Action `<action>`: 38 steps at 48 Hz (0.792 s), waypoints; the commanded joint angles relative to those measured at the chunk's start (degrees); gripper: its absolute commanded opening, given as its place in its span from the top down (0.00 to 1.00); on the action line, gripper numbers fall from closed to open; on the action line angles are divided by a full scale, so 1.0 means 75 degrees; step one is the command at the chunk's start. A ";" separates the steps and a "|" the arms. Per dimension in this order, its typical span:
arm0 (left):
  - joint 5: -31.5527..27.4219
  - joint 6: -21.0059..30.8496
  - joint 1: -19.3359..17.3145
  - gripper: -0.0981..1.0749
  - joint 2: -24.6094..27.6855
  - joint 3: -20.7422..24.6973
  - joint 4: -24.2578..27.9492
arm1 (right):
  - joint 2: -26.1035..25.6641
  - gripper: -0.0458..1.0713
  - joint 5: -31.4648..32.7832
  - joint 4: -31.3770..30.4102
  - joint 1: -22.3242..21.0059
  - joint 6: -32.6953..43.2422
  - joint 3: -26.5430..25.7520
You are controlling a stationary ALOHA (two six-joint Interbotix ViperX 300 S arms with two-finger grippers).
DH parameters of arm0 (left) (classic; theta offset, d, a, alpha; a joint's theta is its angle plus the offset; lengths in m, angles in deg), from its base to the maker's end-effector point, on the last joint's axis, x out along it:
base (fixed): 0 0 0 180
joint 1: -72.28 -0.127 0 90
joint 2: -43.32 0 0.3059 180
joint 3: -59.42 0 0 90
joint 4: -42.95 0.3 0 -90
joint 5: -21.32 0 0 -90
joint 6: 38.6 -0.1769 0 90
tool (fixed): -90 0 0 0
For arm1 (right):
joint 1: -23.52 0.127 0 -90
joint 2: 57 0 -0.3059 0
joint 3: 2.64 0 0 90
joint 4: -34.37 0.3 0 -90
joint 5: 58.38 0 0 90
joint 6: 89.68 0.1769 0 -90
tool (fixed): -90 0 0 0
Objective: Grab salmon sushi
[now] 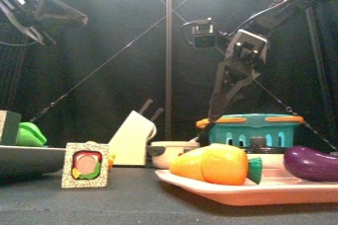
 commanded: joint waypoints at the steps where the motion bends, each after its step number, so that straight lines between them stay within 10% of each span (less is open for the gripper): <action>1: 0.0035 -0.0012 0.0023 0.91 0.0035 0.0059 0.0035 | 0.0094 0.15 -0.0023 -0.0117 -0.0187 -0.0012 -0.0223; 38: 0.0035 -0.0012 0.0035 0.91 0.0023 0.0023 0.0188 | 0.1242 0.15 -0.0023 -0.0516 -0.0422 -0.0059 -0.0703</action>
